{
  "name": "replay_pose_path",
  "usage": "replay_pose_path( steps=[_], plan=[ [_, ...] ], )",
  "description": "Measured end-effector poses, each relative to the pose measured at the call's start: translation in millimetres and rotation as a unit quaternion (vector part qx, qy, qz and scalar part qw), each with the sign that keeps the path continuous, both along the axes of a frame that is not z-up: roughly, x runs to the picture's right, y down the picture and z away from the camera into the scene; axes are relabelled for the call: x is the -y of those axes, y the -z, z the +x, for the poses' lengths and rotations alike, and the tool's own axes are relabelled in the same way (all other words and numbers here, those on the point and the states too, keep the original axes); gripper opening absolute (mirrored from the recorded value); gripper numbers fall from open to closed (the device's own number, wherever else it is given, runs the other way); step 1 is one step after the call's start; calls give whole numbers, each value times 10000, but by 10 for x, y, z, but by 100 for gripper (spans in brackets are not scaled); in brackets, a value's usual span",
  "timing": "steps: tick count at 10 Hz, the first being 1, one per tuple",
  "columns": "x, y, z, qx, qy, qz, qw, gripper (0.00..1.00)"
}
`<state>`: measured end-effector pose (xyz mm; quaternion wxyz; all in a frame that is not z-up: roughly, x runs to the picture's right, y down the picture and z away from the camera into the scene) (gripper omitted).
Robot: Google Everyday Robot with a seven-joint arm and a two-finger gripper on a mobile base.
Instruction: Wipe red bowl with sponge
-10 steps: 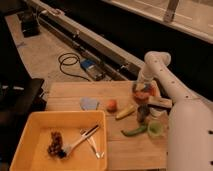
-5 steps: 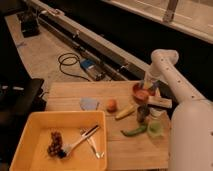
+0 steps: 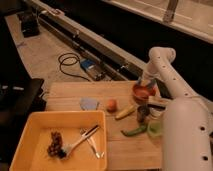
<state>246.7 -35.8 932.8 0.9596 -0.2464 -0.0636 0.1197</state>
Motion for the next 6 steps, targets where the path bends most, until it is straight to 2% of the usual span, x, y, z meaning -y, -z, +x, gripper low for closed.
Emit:
replay_pose_path(
  steps=[2, 3, 6],
  plan=[
    [-117, 23, -233, 231, 96, -73, 9997, 0],
    [-215, 42, -261, 292, 119, -148, 9994, 0],
    [-429, 90, -170, 298, 56, -351, 9989, 0]
  ],
)
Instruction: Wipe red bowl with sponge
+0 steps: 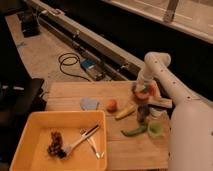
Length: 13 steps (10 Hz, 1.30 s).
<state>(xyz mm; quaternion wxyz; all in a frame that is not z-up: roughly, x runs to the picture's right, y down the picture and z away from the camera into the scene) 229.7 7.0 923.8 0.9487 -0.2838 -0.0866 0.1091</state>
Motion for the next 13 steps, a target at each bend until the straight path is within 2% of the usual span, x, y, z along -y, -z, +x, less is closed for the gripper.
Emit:
replay_pose_path(
  steps=[2, 4, 7, 9, 12, 13],
  plan=[
    [-44, 24, 207, -178, -79, -34, 9998, 0],
    [46, -48, 446, -457, -151, -7, 9988, 0],
    [273, -174, 393, -541, -102, 155, 9984, 0],
    [318, -199, 350, -515, -101, 221, 9984, 0],
    [260, -188, 71, -198, -72, 205, 9996, 0],
    [183, -171, -102, -21, -11, 140, 9999, 0]
  ],
)
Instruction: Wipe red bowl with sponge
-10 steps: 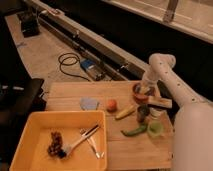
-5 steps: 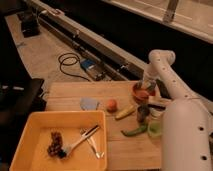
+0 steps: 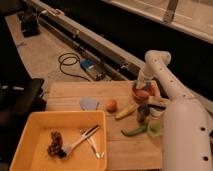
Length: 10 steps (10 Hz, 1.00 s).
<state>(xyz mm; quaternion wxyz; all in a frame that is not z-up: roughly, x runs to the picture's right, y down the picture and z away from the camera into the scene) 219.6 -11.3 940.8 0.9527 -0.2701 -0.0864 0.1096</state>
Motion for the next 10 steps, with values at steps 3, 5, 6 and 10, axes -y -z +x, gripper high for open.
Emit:
replay_pose_path(
  steps=[3, 5, 6, 10],
  plan=[
    [-142, 61, -190, 200, -19, -119, 9997, 0],
    [-218, 102, -109, 156, -131, -207, 9996, 0],
    [-250, 132, -20, 102, -153, -256, 9995, 0],
    [-301, 170, 382, -294, -233, -317, 9988, 0]
  ],
)
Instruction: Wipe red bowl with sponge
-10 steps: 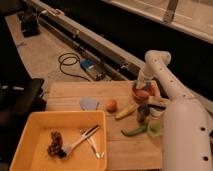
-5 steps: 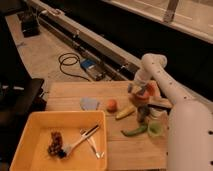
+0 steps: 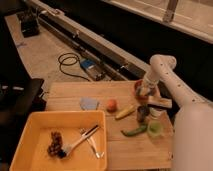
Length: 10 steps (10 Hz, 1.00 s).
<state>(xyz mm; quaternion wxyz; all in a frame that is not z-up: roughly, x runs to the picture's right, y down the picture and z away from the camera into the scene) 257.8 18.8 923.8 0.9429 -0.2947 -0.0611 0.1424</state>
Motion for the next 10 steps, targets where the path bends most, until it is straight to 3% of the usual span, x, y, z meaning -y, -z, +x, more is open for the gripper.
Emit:
replay_pose_path(
  steps=[5, 8, 10],
  plan=[
    [396, -260, -105, -24, 207, 230, 9995, 0],
    [408, -230, -307, 200, 283, 318, 9989, 0],
    [309, -123, -374, 326, 322, 312, 9985, 0]
  ],
)
